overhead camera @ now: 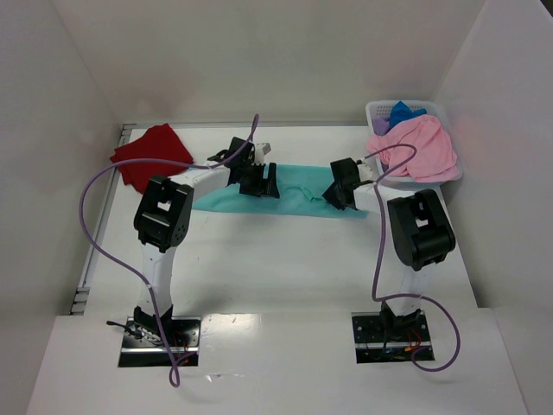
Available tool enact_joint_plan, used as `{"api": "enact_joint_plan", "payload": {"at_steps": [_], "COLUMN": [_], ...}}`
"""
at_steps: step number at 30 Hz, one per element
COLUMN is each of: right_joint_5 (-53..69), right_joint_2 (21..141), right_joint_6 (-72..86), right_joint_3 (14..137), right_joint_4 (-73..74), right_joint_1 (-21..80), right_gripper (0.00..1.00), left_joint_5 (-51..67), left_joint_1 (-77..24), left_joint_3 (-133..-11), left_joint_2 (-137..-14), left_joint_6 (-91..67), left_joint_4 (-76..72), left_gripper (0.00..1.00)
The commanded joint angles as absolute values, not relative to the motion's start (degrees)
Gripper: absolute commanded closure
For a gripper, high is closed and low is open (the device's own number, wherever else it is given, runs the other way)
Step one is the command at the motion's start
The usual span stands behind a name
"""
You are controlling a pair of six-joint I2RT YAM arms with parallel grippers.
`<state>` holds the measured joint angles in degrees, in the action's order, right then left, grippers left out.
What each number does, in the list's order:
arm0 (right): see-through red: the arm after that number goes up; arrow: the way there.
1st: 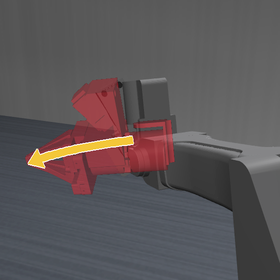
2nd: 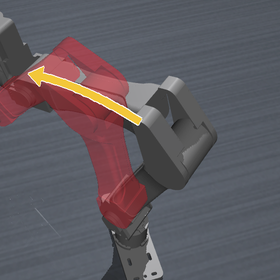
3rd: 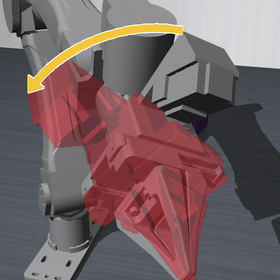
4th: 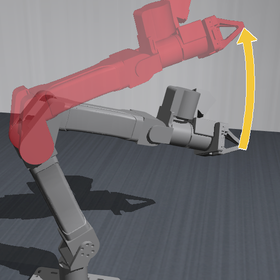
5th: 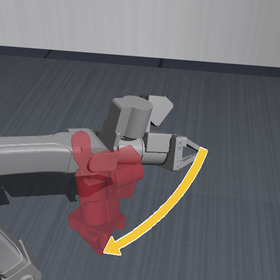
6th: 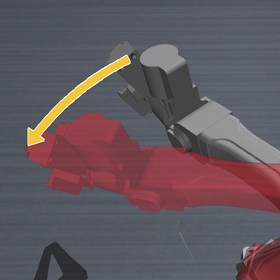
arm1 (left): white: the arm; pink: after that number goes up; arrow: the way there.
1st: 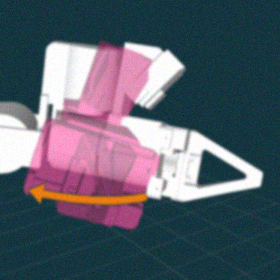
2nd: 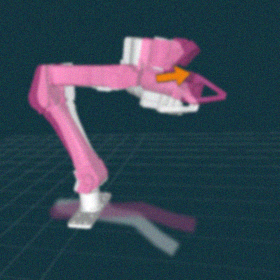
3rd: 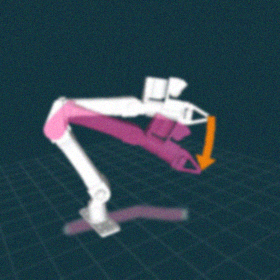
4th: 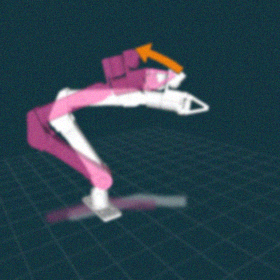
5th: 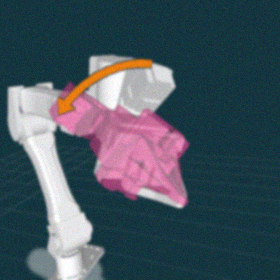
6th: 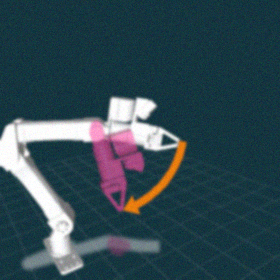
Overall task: Fold and stack the t-shirts
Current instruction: Fold the other side of the tshirt into a rectangle
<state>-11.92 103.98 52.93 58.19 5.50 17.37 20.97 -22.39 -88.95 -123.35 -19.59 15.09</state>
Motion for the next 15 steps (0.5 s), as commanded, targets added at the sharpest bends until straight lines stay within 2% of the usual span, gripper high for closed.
{"api": "enact_joint_plan", "payload": {"at_steps": [1, 2, 3, 7, 15], "right_joint_5": [-14.41, -14.41, -15.02, -16.25, -16.87], "right_joint_2": [104.85, 105.38, 105.38, 104.86, 104.24], "right_joint_6": [53.53, 53.53, 53.53, 53.53, 52.92], "right_joint_3": [60.73, 60.73, 61.25, 61.78, 64.51], "right_joint_4": [3.16, 3.16, 3.16, 3.78, 3.78], "right_joint_1": [17.31, 17.31, 17.31, 17.31, 17.31], "right_gripper": [0.73, 0.74, 0.80, 0.87, 0.87], "left_joint_5": [18.46, 18.46, 18.46, 18.46, 18.46], "left_joint_1": [-22.24, -22.24, -22.24, -22.24, -21.71], "left_joint_3": [-86.92, -86.92, -86.92, -86.92, -87.45], "left_joint_2": [-129.02, -129.55, -129.55, -129.55, -129.55], "left_joint_6": [-17.93, -17.93, -17.93, -17.93, -17.93], "left_joint_4": [19.51, 19.51, 19.51, 19.51, 19.51], "left_gripper": [0.14, 0.14, 0.14, 0.14, 0.14]}}
